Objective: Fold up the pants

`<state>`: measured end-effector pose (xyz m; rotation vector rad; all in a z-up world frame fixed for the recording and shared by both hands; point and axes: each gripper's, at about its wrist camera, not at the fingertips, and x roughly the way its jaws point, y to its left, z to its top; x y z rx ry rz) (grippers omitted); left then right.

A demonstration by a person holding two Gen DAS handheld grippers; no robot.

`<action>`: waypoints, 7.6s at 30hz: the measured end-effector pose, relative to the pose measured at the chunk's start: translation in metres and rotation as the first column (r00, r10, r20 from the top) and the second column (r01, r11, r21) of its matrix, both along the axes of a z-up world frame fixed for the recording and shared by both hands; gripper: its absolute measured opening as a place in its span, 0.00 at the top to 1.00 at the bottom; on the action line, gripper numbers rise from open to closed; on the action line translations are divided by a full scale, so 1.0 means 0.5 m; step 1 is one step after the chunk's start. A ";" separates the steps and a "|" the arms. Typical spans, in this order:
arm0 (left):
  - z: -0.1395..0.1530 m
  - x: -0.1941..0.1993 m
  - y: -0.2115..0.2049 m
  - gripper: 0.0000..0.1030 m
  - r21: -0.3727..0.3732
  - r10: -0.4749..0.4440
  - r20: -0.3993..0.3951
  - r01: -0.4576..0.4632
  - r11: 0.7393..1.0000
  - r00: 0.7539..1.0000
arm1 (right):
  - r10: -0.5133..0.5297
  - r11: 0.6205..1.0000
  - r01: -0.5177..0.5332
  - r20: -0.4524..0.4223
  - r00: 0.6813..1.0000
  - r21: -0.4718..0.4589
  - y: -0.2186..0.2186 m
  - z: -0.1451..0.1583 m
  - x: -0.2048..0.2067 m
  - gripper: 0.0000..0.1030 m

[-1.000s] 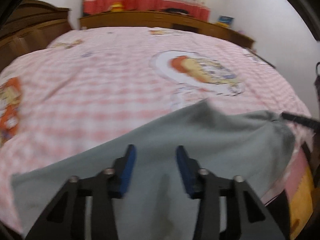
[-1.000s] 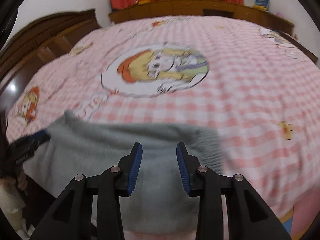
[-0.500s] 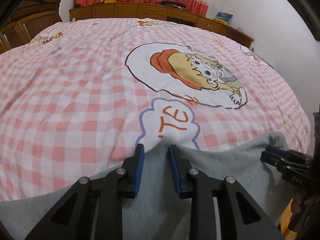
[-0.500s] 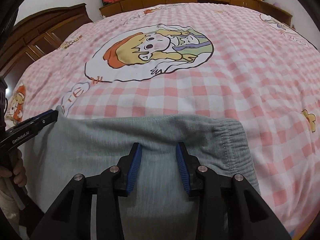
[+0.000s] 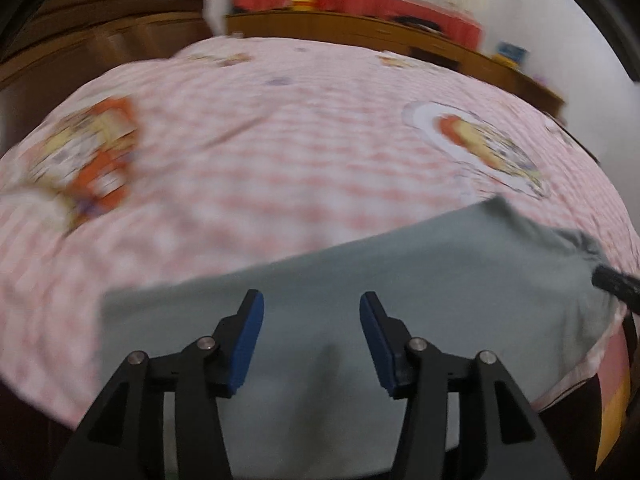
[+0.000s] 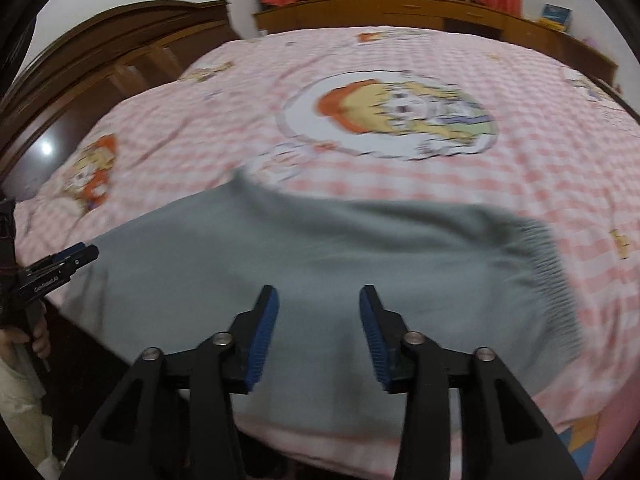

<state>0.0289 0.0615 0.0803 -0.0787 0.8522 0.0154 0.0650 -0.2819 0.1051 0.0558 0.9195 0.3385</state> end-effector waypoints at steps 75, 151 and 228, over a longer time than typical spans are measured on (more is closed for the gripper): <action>-0.146 -0.104 0.299 0.54 -0.349 0.168 -0.022 -0.165 0.922 0.986 | -0.212 0.969 0.200 -0.070 0.975 -0.147 0.030 -0.093 -0.040 0.29; -0.015 -0.216 0.070 0.45 -0.369 -0.065 0.087 0.093 0.925 0.994 | 0.232 0.968 -0.237 0.077 0.970 0.077 0.232 0.234 -0.028 0.95; -0.056 0.057 -0.474 0.45 -0.194 -0.406 -0.032 0.393 0.899 0.913 | 0.178 0.976 -0.185 -0.068 0.982 -0.113 -0.236 -0.050 -0.030 0.86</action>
